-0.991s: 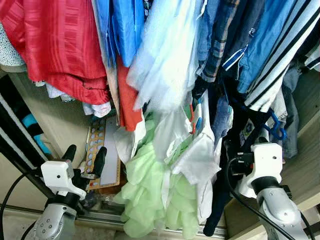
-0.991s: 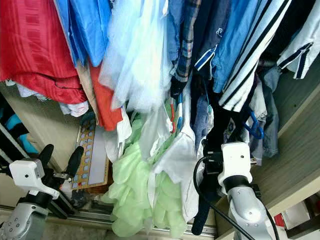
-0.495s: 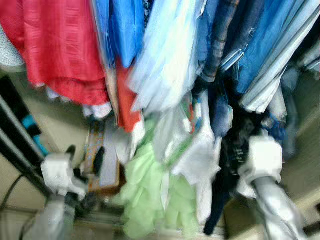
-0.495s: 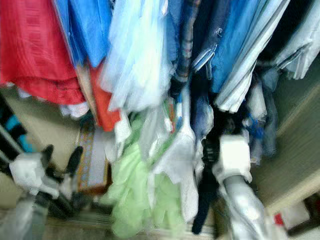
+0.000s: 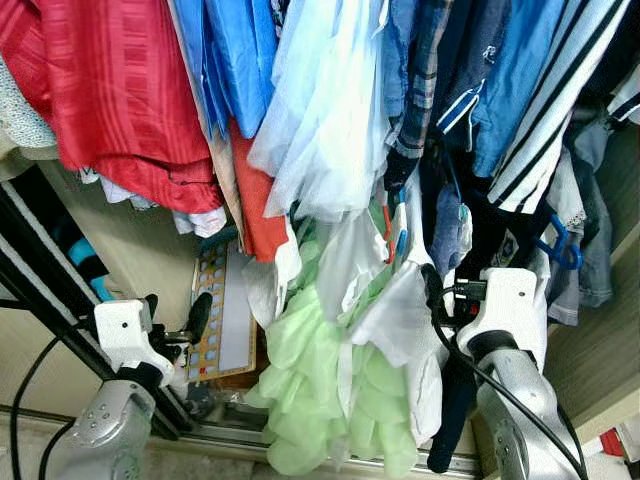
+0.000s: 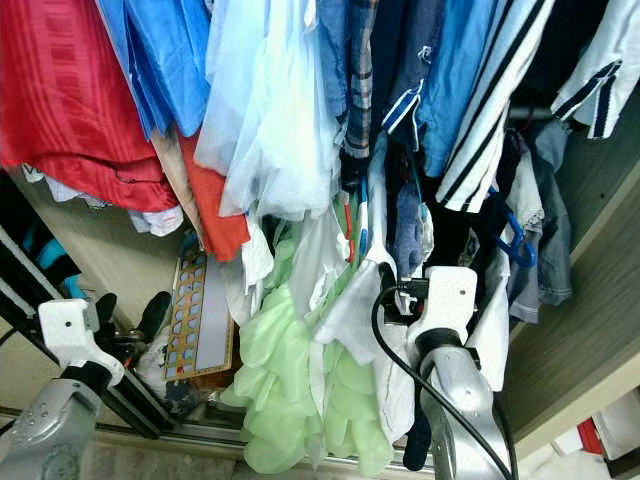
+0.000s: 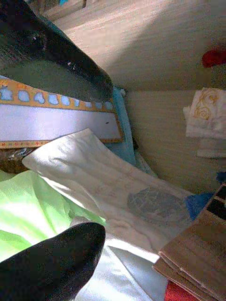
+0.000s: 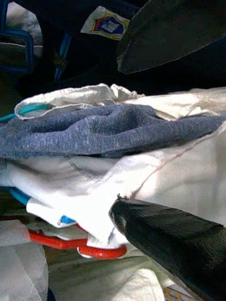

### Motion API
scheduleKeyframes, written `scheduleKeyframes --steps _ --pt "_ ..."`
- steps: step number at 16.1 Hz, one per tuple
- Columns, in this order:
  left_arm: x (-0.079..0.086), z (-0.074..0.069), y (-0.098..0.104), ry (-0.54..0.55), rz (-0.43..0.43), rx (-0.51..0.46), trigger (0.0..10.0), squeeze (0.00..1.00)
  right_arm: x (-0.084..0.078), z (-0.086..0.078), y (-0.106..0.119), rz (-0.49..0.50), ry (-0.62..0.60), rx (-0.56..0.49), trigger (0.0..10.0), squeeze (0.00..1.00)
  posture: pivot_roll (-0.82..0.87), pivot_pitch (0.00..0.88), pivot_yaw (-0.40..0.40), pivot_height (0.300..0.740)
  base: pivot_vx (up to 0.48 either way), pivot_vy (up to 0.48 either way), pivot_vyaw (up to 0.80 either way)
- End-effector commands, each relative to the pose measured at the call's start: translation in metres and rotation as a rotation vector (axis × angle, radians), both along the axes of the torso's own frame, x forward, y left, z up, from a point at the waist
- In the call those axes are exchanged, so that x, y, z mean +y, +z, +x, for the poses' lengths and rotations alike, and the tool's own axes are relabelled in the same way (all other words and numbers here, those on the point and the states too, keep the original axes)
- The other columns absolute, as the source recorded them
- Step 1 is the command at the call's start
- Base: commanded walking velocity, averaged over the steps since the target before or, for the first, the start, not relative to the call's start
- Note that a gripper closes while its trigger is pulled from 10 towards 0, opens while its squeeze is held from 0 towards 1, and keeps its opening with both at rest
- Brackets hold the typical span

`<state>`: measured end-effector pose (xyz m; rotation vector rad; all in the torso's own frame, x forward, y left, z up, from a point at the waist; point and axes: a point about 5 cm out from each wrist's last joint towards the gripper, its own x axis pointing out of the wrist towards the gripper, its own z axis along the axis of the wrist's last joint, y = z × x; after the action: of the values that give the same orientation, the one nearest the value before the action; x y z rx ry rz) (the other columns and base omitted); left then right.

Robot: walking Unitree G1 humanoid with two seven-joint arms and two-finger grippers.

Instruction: Clean up the room

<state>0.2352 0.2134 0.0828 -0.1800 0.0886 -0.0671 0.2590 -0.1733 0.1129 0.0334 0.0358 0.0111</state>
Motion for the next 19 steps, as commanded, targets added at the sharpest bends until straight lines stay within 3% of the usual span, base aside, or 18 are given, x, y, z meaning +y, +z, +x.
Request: scheduleKeyframes --steps 1,3,4,5,7,10,12,19 --pt "0.004 -0.002 0.005 0.014 0.033 -0.012 10.0 1.00 0.001 -0.004 0.002 -0.012 0.012 -0.002 10.0 1.00 -0.05 0.000 0.058 0.740 0.000 0.000 0.00" --pt "-0.003 -0.007 0.010 -0.011 0.063 -0.037 10.0 1.00 0.000 -0.011 -0.001 -0.006 0.013 0.017 10.0 1.00 -0.05 0.012 0.047 0.740 0.000 0.000 0.00" --pt "-0.005 -0.008 0.011 -0.001 0.081 -0.043 10.0 1.00 0.001 -0.013 0.001 0.003 0.022 0.018 10.0 0.00 -0.05 0.015 0.040 0.740 0.000 0.000 0.00" --pt "-0.008 -0.009 0.011 0.000 0.077 -0.042 10.0 0.00 0.004 -0.012 0.005 -0.001 0.039 0.011 10.0 0.00 -0.05 0.027 0.031 0.740 0.000 0.000 0.00" --pt "-0.009 -0.010 0.012 0.006 0.046 -0.046 10.0 0.00 0.009 -0.007 0.006 -0.081 0.094 0.011 10.0 0.00 -0.05 0.033 0.024 0.740 0.000 0.000 0.40" --pt "-0.004 -0.013 0.019 0.042 0.036 -0.052 10.0 0.00 0.007 -0.010 0.010 -0.073 0.089 0.020 10.0 0.00 -0.05 0.060 0.001 0.740 0.000 0.000 0.80" --pt "-0.012 -0.019 0.016 -0.016 0.053 -0.046 10.0 0.00 0.011 -0.012 0.011 -0.084 0.119 0.026 10.0 0.00 -0.06 0.076 -0.008 0.740 0.000 0.000 0.80" --pt "-0.019 -0.021 0.020 -0.033 0.040 -0.043 10.0 0.00 0.017 -0.015 0.015 -0.085 0.158 0.039 10.0 0.00 -0.05 0.105 -0.022 0.740 0.000 0.000 0.80"
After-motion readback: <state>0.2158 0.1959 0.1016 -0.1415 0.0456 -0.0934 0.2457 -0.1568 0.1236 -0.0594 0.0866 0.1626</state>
